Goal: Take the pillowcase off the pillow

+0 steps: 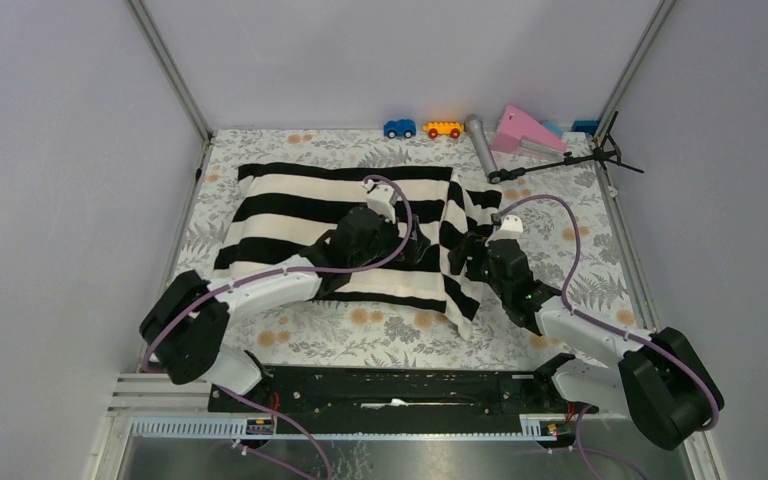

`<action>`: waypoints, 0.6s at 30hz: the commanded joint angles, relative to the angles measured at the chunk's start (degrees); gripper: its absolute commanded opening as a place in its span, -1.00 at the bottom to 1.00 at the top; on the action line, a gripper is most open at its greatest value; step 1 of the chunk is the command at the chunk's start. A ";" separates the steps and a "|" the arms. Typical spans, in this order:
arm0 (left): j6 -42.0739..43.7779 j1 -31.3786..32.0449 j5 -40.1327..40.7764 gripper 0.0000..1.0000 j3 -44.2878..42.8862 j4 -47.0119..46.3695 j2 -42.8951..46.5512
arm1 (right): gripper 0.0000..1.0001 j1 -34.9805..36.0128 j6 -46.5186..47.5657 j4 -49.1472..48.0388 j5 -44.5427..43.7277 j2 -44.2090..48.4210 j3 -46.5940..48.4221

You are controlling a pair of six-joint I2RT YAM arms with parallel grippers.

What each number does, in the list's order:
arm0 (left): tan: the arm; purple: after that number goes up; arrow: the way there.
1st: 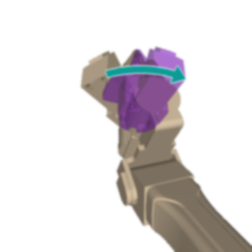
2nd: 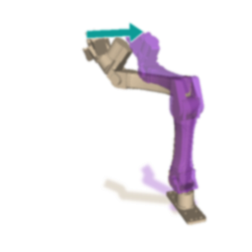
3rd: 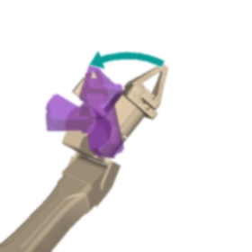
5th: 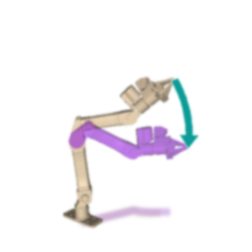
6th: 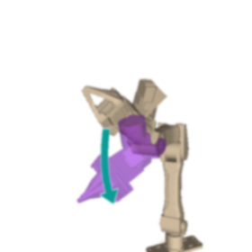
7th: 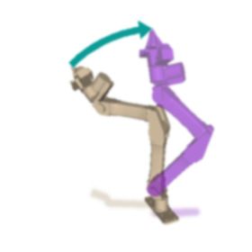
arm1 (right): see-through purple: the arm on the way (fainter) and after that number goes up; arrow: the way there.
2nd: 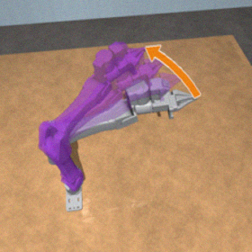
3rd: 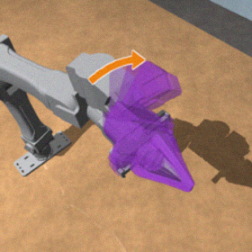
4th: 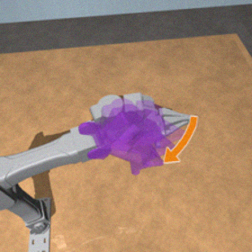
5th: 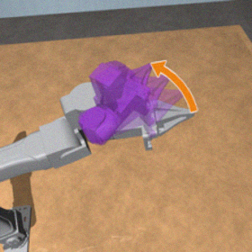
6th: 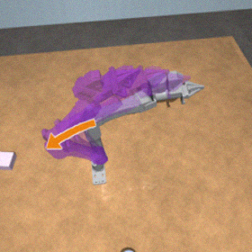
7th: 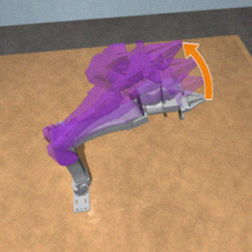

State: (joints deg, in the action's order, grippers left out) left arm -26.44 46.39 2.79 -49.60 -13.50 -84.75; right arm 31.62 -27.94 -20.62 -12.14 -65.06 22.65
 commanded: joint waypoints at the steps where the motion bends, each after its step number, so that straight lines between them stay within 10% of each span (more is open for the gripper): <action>1: -0.97 0.01 -5.22 0.76 -2.20 -1.47 -4.99 | 0.58 0.05 0.71 -3.62 7.04 -3.72 1.87; 8: 0.51 0.01 -8.82 0.62 -0.51 -6.54 -8.29 | 0.69 0.11 1.70 -11.76 20.38 -5.87 0.97; 18: 1.39 0.01 -9.62 0.90 3.03 -10.96 -4.95 | 0.78 0.11 2.46 -12.89 25.15 -9.26 2.05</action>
State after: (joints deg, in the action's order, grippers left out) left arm -25.19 45.78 -3.51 -48.12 -16.82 -92.66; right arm 30.59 -26.33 -29.06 3.86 -73.63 22.65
